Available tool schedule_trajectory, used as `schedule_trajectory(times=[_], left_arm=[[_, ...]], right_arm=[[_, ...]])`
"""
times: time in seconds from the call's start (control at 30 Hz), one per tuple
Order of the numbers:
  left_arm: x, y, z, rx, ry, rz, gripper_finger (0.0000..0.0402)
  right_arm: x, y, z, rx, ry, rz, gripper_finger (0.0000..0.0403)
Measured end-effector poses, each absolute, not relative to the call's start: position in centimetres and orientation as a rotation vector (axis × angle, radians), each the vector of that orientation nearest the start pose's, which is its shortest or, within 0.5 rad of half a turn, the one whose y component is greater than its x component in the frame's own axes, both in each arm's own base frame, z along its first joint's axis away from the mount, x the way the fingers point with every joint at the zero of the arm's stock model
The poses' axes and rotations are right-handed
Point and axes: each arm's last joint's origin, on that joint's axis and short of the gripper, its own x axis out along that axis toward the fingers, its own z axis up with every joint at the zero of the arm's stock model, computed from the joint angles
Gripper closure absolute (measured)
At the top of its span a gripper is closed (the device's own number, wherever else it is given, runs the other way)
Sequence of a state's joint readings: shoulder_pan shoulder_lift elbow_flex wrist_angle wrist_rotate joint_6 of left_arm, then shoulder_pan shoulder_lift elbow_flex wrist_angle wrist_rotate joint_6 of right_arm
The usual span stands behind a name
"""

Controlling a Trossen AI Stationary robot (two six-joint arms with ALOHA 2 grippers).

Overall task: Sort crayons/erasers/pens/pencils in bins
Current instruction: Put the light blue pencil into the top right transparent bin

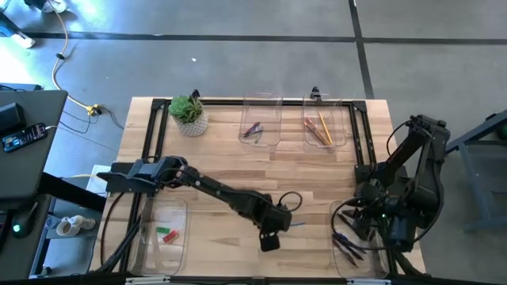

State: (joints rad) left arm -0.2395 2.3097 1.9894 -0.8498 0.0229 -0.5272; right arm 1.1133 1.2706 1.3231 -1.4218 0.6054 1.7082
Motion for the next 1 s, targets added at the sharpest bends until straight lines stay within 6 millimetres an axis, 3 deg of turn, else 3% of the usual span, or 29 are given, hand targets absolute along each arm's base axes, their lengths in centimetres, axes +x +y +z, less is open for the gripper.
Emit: schedule_trajectory(times=[0.5,1.0], left_arm=[[49.8,-4.2,21.5,-0.429,0.947,0.147,0.0401],[51.0,3.4,23.0,-0.466,0.756,0.164,0.0401]], right_arm=[[9.2,14.6,36.0,0.427,0.792,-0.263,0.0254],[8.0,10.9,38.2,0.418,0.485,-0.288,0.0254]])
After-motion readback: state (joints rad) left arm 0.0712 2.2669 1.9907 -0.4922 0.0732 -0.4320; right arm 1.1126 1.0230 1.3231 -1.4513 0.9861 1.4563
